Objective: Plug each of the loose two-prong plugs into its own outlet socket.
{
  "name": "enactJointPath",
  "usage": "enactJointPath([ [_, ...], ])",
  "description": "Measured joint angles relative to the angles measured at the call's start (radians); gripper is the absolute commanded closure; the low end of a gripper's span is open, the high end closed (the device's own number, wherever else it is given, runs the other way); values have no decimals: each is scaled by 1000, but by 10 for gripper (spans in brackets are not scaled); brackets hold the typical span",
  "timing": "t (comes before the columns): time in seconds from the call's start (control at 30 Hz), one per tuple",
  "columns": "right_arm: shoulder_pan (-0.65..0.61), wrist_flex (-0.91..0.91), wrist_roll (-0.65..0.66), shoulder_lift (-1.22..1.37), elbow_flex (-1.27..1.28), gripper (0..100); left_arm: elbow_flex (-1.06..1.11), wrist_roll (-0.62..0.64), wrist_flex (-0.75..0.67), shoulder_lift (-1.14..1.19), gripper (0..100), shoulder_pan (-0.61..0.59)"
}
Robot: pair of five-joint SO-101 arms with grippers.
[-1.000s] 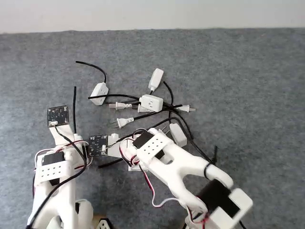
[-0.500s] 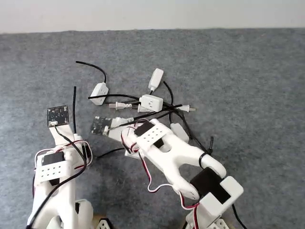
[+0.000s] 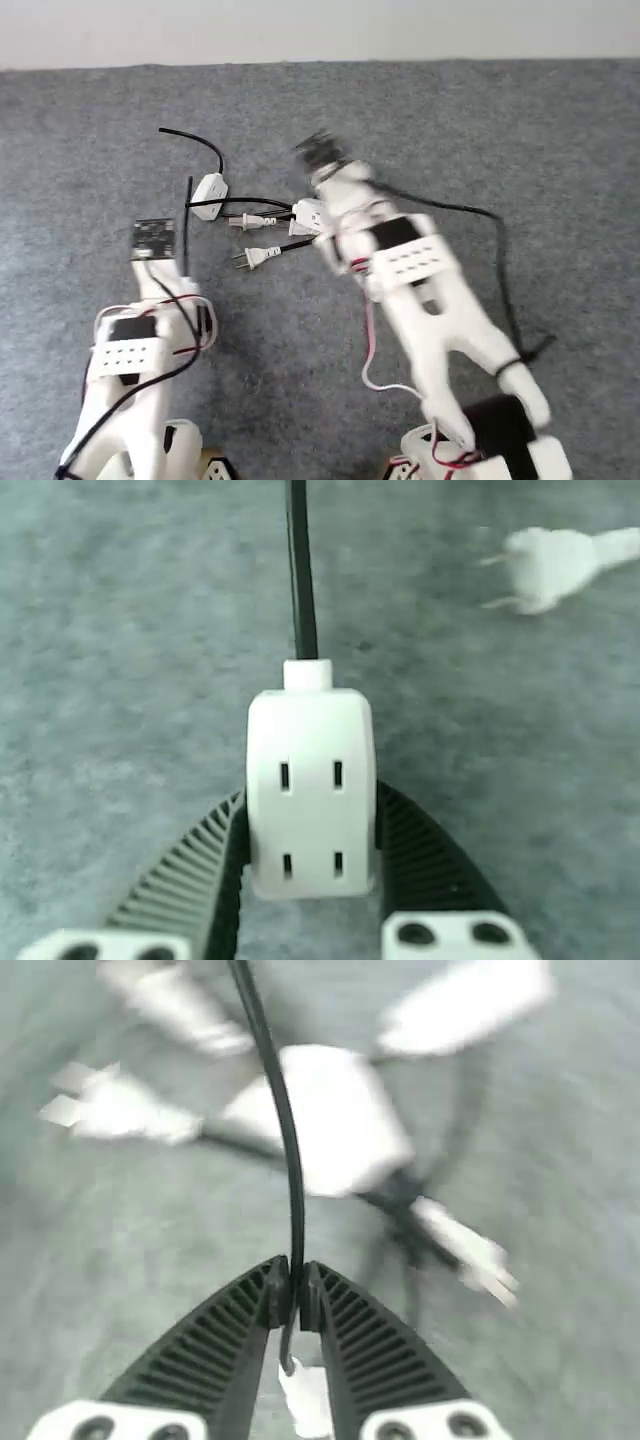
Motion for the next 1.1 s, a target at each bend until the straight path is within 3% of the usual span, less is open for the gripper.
enactJointPath([
  [0.2, 169, 6, -137, -83, 9, 990, -17, 282, 51, 14, 985, 311],
  [0.4, 272, 21, -150, -104, 35, 990, -71, 331, 49, 52, 985, 546],
  [0.57, 290, 23, -150, -104, 37, 990, -158, 381, 18, 267, 937, 586],
  [0.8, 288, 23, -150, -104, 37, 990, -319, 387, 92, 491, 660, 586],
  [1.1, 285, 21, -150, -104, 37, 990, -256, 391, 95, 347, 637, 546],
])
